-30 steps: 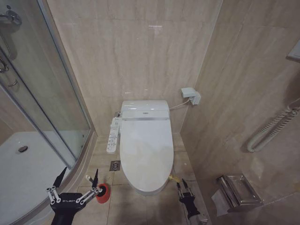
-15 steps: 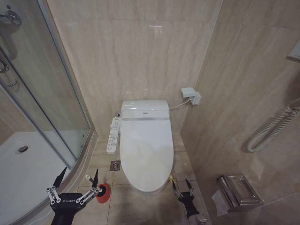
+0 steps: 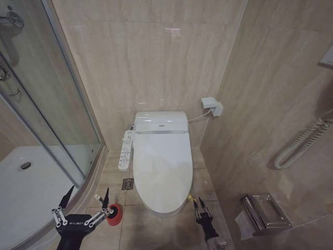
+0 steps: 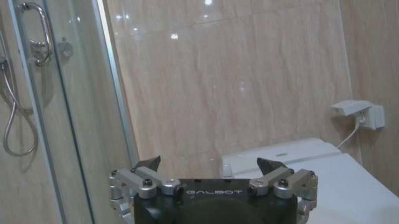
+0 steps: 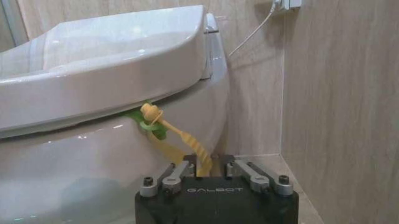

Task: Open the toilet lid, clean the toilet bowl with a toilet brush, close the toilet lid, and flush.

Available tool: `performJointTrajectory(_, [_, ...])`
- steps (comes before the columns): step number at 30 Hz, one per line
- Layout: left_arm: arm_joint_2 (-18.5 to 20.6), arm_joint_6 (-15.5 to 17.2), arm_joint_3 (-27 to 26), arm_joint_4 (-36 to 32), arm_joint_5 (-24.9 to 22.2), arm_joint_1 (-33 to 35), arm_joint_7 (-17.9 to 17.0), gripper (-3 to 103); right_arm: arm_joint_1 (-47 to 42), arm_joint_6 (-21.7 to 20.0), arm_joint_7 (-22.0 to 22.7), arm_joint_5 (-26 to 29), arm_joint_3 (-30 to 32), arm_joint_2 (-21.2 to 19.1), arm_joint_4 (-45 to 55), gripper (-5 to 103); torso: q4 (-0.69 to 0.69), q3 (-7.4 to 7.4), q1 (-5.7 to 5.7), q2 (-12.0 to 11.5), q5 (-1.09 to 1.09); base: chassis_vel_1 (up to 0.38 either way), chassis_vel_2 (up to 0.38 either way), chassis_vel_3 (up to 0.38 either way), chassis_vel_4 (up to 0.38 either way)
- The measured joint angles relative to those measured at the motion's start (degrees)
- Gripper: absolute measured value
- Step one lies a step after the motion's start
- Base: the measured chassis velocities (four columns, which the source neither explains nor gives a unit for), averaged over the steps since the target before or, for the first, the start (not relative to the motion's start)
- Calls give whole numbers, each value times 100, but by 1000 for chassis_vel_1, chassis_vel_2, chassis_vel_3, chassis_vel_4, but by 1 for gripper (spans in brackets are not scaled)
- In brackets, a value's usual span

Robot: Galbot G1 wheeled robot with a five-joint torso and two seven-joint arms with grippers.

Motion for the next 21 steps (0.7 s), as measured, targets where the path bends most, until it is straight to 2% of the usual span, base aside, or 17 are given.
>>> performJointTrajectory(7, [0,0,0,0,0,0,0,100,-3,7,-6,73,0,-38,7,27,0,0,0,0,0,0,0,0,0])
performJointTrajectory(8, [0,0,0,0,0,0,0,100,-5,7,-8,84,0,-40,15,2,0,0,0,0,0,0,0,0,0])
performJointTrajectory(17, [0,0,0,0,0,0,0,100,-128,30,-102,220,77,-81,288,0,0,0,0,0,0,0,0,0,0])
performJointTrajectory(21, [0,0,0,0,0,0,0,100,-349,-124,-156,402,147,-152,837,0,1,0,0,0,1,0,0,0,0])
